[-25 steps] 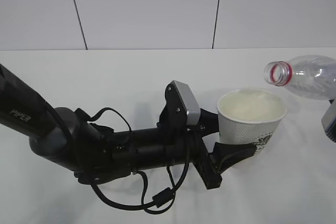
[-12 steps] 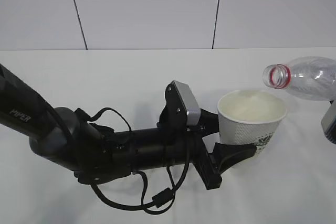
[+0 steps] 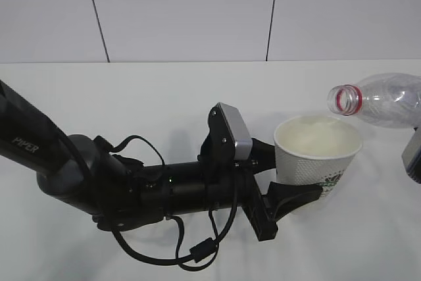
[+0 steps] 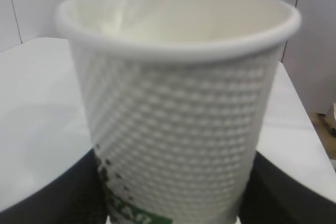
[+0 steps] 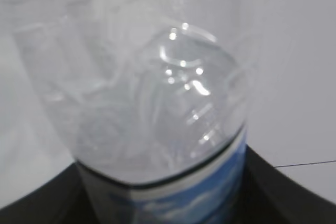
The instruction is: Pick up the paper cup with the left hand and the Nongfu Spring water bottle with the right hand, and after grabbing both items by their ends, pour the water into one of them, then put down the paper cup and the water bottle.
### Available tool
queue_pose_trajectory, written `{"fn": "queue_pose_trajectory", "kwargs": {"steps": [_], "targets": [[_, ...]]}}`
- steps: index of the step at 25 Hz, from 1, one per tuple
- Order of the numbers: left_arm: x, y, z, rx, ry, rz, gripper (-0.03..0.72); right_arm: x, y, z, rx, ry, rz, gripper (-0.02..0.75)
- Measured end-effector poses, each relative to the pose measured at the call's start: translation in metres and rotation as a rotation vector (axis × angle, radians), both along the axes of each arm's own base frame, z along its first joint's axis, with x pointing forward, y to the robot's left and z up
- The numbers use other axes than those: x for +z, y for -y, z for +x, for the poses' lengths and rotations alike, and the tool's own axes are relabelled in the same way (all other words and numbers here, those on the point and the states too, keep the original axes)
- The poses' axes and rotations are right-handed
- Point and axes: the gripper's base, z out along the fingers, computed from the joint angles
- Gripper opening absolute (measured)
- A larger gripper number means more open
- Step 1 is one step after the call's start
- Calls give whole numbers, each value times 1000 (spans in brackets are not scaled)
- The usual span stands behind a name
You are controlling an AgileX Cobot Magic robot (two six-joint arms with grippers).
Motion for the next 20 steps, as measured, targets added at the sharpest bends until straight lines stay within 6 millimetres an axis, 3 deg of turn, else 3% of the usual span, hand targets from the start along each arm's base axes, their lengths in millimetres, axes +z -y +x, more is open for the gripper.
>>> {"fn": "queue_pose_trajectory", "kwargs": {"steps": [20], "targets": [[-1,0,-2,-26,8,8,481,0,0,0,11,4,-56,451]]}}
